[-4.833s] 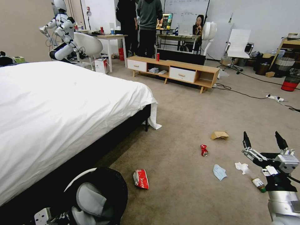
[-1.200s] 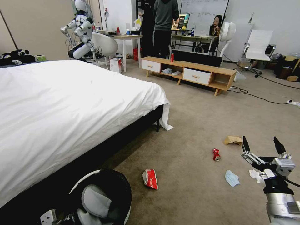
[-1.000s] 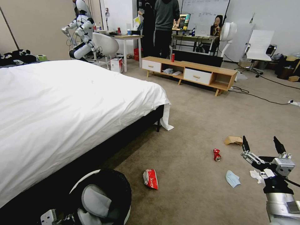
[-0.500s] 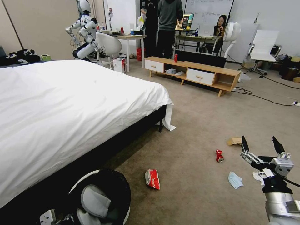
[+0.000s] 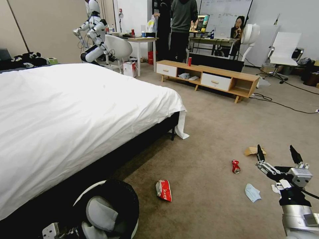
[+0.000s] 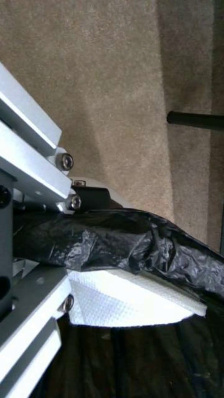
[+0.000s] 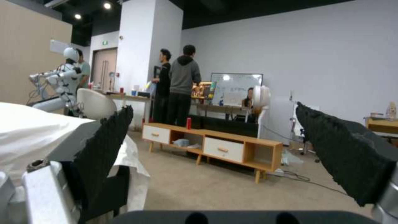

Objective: Pick up the trash bin, then pick up the garbage from the floor and place it into the trash bin.

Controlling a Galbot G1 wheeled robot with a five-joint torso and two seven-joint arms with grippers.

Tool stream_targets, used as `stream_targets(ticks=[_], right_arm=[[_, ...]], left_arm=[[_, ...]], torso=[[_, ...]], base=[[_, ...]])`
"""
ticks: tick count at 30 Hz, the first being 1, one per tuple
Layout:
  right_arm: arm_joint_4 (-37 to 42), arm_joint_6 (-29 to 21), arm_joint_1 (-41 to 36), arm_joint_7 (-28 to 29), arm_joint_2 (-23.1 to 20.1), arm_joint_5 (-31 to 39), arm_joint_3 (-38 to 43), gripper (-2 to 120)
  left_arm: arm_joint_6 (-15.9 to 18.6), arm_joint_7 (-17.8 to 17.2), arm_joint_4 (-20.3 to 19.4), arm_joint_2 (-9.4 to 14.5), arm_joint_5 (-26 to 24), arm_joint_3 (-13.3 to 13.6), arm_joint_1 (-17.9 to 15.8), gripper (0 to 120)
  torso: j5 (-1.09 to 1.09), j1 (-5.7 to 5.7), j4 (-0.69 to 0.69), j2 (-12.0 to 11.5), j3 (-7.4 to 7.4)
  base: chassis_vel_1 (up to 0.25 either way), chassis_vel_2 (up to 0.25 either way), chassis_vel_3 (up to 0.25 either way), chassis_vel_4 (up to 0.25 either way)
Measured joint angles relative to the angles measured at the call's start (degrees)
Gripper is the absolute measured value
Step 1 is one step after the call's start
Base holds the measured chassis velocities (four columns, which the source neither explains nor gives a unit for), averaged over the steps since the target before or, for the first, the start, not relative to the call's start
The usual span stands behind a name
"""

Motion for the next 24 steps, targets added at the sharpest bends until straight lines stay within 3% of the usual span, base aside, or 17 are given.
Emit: stream_targets(ticks=[24], right_arm=[[0.2, 0.1, -0.2, 0.0, 0.3, -0.2, -0.1, 100]], left_arm=[[0.0, 0.5, -0.2, 0.2, -0.1, -0.1, 0.2, 1]], torso=[[0.0, 0.0, 0.0, 0.0, 0.0]], base=[[0.0, 0.0, 0.0, 0.0]])
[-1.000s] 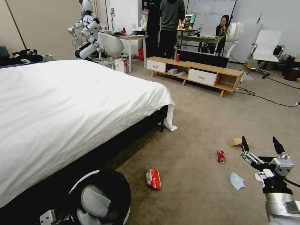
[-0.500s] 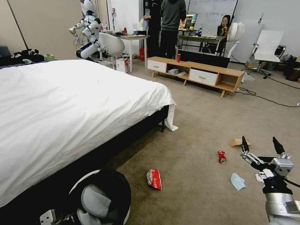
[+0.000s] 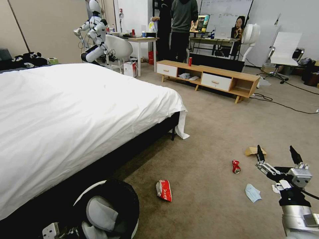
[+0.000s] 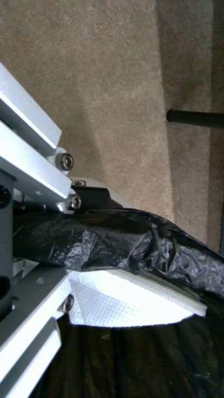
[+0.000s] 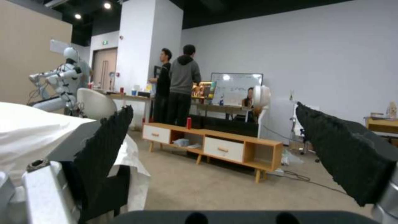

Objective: Pick up the trash bin, then pick up the garbage from the floor and place it into the trash bin.

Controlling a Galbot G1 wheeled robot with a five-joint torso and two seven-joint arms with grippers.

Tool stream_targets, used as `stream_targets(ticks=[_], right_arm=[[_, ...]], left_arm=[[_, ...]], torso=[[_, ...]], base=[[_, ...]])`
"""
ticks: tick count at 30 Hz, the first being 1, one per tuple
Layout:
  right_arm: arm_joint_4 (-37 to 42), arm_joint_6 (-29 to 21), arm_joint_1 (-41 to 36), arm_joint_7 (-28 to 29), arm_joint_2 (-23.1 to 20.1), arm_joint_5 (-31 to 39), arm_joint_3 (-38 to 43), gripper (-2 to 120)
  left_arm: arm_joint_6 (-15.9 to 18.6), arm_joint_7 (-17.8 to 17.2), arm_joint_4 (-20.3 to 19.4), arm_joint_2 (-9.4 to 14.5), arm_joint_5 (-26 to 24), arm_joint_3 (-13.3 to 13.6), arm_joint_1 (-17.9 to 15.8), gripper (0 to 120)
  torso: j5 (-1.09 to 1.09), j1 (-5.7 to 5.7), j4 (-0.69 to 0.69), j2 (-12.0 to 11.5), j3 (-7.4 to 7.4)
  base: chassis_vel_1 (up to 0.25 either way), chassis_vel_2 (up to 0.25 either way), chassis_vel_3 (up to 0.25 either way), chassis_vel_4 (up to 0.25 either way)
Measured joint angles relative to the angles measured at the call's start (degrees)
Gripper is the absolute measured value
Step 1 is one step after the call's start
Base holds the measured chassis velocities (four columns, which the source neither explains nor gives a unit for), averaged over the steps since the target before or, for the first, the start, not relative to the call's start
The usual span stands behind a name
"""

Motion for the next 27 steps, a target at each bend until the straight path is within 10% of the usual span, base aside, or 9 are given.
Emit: stream_targets(ticks=[27], right_arm=[[0.2, 0.0, 0.0, 0.0, 0.0, -0.2, -0.2, 100]], left_arm=[[0.0, -0.2, -0.3, 0.3, -0.3, -0.3, 0.2, 1]], torso=[[0.0, 0.0, 0.0, 0.0, 0.0]], base=[[0.0, 0.0, 0.0, 0.0]])
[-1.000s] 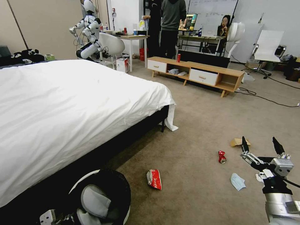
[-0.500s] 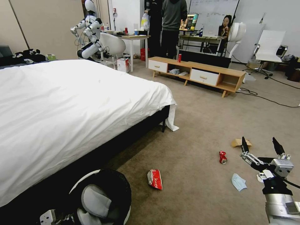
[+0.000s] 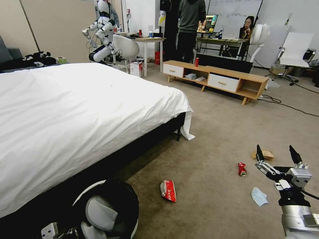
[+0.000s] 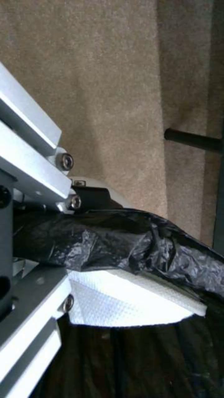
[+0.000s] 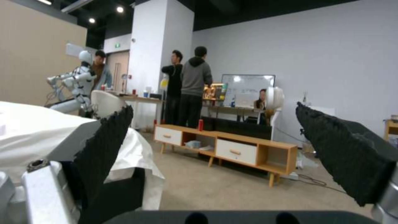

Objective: Pick up the trash bin, then pick up the garbage from the floor and place it into the trash bin.

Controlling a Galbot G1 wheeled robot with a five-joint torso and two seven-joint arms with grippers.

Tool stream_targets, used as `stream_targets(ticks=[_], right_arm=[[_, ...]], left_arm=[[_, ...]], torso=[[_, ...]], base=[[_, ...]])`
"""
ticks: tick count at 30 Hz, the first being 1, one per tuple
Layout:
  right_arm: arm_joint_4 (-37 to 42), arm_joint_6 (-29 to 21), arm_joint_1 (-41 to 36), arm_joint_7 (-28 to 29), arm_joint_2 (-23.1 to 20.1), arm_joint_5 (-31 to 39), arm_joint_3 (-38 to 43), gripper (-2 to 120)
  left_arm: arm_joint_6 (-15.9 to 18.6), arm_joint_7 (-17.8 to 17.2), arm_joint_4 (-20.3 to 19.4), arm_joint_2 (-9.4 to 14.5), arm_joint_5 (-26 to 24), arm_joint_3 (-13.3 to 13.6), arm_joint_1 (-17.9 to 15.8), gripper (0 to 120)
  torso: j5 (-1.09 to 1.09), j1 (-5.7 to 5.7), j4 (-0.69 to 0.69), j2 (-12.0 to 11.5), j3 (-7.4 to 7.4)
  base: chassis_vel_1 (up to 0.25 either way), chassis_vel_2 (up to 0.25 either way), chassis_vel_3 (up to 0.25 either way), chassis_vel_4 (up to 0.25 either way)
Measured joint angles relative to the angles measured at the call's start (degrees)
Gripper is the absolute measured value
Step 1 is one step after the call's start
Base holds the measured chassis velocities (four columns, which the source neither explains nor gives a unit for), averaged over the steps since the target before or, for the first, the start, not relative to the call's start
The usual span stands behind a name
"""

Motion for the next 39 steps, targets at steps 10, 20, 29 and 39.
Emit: stream_targets(ticks=[10, 20, 29, 39], right_arm=[[0.0, 0.0, -0.1, 0.0, 0.0, 0.0, 0.1, 100], [0.0, 0.0, -0.1, 0.0, 0.0, 0.0, 0.1, 100], [-0.3, 0.0, 0.1, 0.1, 0.0, -0.1, 0.1, 100], [-0.4, -0.4, 0.0, -0.7, 0.2, -1.0, 0.1, 100]], left_arm=[[0.0, -0.1, 0.0, 0.0, 0.0, 0.0, 0.1, 1], [0.0, -0.1, 0.0, -0.2, 0.4, 0.3, 0.1, 1], [0.0, -0.1, 0.2, -0.1, 0.5, 0.4, 0.0, 1], [0.0, -0.2, 0.5, 0.2, 0.3, 0.3, -0.1, 1]], torso=[[0.0, 0.0, 0.0, 0.0, 0.0], [0.0, 0.0, 0.0, 0.0, 0.0], [0.0, 0.0, 0.0, 0.0, 0.0], [0.0, 0.0, 0.0, 0.0, 0.0]], base=[[0.0, 0.0, 0.0, 0.0], [0.0, 0.0, 0.0, 0.0], [0.0, 0.0, 0.0, 0.0], [0.0, 0.0, 0.0, 0.0]])
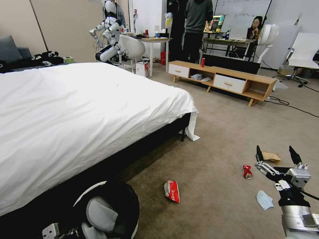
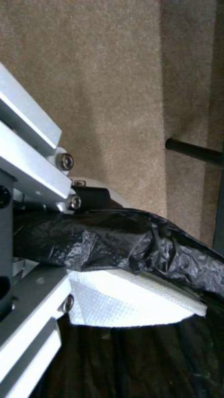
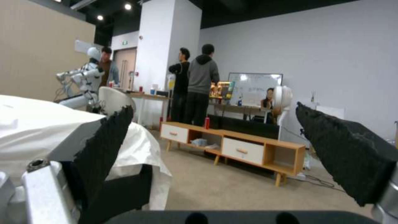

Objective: Pick up the trash bin, then pick up the garbage from the floor and place it into the trash bin.

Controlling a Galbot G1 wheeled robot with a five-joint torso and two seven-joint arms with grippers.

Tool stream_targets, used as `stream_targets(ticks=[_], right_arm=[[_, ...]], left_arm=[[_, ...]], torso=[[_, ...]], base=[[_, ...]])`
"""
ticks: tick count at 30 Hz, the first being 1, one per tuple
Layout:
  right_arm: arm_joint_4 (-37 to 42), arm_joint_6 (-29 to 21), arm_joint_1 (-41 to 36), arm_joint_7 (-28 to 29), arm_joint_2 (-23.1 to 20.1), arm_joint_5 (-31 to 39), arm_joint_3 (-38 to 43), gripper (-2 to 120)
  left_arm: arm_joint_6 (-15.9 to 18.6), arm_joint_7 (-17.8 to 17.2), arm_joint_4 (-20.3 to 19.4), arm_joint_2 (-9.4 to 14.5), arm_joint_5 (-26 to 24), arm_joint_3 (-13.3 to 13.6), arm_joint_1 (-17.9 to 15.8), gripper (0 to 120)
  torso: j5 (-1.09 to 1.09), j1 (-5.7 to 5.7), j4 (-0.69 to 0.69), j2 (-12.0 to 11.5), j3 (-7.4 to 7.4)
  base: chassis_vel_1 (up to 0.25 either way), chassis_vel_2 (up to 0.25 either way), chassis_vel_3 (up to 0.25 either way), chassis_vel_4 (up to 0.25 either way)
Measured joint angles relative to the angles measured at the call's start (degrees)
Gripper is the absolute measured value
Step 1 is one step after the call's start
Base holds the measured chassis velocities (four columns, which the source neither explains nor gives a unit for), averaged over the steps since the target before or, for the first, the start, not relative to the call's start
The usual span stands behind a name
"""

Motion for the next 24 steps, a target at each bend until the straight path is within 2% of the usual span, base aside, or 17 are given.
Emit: stream_targets(ticks=[24], right_arm=[[-0.1, 0.3, -0.1, -1.1, 0.1, 0.3, 0.4, 100]], left_arm=[[0.0, 0.0, -0.2, 0.3, -0.2, -0.1, 0.1, 1]], torso=[[0.0, 0.0, 0.01, 0.0, 0.0]], base=[[-0.011, 0.011, 0.01, -0.01]])
